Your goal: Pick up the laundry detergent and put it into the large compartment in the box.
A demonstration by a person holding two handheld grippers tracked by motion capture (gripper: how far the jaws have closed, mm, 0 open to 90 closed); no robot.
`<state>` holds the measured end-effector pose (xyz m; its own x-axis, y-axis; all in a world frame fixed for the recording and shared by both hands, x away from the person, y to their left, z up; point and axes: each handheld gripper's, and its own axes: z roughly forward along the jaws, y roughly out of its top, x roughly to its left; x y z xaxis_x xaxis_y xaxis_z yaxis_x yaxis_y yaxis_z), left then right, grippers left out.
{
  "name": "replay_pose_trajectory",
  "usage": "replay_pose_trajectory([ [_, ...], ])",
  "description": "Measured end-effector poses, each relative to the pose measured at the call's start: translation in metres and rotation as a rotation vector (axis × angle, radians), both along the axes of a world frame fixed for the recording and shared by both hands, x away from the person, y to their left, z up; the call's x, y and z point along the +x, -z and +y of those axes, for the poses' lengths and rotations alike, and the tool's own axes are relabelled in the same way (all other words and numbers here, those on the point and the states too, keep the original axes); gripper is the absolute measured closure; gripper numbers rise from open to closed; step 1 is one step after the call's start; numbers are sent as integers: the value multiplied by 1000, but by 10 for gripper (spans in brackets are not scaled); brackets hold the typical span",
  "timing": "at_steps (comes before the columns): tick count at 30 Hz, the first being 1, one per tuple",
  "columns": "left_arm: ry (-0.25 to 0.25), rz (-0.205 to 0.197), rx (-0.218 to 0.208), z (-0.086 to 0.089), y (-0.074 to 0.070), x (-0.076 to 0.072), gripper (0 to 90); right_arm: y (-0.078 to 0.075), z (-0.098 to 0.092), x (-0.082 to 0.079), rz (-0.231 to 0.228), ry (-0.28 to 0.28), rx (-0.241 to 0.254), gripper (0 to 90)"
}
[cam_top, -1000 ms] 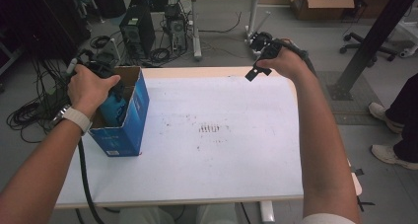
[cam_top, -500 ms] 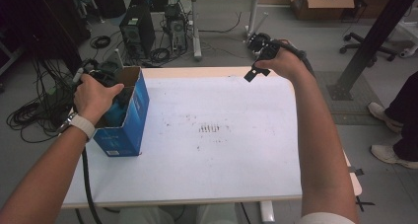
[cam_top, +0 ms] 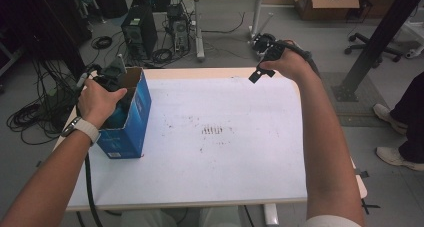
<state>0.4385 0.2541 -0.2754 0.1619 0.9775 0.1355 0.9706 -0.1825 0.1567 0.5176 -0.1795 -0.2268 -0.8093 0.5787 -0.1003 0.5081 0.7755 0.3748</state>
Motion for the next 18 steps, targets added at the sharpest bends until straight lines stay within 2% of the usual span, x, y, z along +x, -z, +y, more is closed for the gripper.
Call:
replay_pose_trajectory([
  [11, -9, 4, -13, 4, 0, 1, 345, 1, 1, -1, 3, -3, -8, 91],
  [18, -1, 9, -3, 2, -1, 1, 315, 1, 3, -2, 4, -6, -11, 91],
])
